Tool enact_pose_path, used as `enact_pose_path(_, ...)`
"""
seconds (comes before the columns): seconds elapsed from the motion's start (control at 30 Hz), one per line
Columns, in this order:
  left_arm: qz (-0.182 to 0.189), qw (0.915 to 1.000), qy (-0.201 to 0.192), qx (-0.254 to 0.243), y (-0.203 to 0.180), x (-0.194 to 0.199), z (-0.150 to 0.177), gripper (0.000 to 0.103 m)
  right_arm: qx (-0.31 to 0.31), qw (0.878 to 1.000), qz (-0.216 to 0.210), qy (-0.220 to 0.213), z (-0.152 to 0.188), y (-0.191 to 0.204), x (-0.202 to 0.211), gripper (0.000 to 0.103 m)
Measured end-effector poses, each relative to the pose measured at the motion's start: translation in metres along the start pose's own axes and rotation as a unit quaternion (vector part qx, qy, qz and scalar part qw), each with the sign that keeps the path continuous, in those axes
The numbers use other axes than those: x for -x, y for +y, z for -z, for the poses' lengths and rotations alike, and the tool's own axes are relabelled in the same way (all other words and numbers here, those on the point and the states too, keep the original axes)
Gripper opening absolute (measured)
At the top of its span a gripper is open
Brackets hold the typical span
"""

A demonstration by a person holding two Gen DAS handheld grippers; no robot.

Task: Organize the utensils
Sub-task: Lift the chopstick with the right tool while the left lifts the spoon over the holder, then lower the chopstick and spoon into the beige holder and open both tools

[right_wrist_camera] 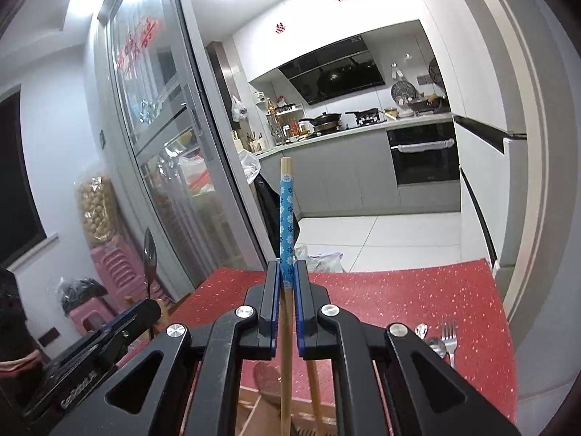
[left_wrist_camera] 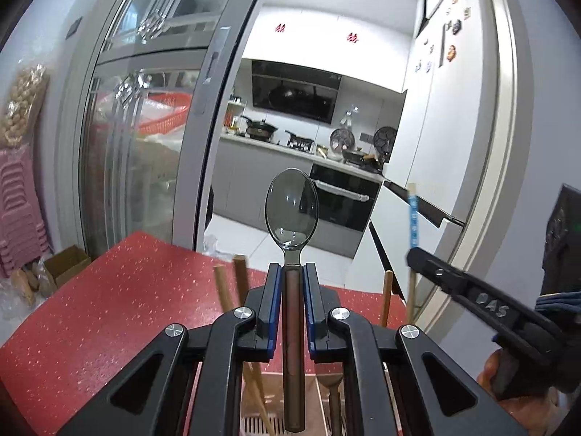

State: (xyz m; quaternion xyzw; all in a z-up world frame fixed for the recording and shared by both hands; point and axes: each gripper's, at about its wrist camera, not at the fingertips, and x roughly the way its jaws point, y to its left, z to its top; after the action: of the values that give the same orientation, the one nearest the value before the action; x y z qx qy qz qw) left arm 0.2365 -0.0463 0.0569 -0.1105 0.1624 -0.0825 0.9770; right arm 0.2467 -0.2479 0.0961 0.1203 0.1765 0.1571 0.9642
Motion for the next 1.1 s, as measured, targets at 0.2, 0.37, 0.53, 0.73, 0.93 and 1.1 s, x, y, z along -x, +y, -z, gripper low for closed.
enact_pose_path(0.2, -0.006, 0.9996, -0.010, -0.024, -0.003, -0.012, 0.018, 0.036, 0.031, 0.999, 0.011, -0.013, 0.016, 0.002, -0.012, 0.008)
enact_pose_path(0.37, -0.015, 0.9990, -0.002, -0.042, -0.003, -0.018, 0.032, 0.036, 0.055, 0.998, 0.013, -0.020, 0.028, 0.004, -0.018, 0.007)
enact_pose_path(0.53, -0.026, 0.9974, 0.015, -0.065, -0.003, -0.019, 0.043, 0.036, 0.086, 0.996, 0.015, -0.014, 0.042, 0.007, -0.013, 0.007)
enact_pose_path(0.73, -0.035, 0.9953, 0.033, -0.084, -0.003, -0.015, 0.050, 0.036, 0.084, 0.996, 0.012, 0.008, 0.058, 0.000, -0.002, 0.008)
enact_pose_path(0.93, -0.040, 0.9933, 0.059, -0.091, -0.002, -0.014, 0.058, 0.036, 0.075, 0.997, 0.012, 0.031, 0.066, -0.007, 0.007, 0.008)
enact_pose_path(1.1, -0.041, 0.9924, 0.072, -0.090, -0.001, -0.010, 0.060, 0.036, 0.084, 0.996, 0.009, 0.043, 0.065, -0.003, 0.011, 0.008)
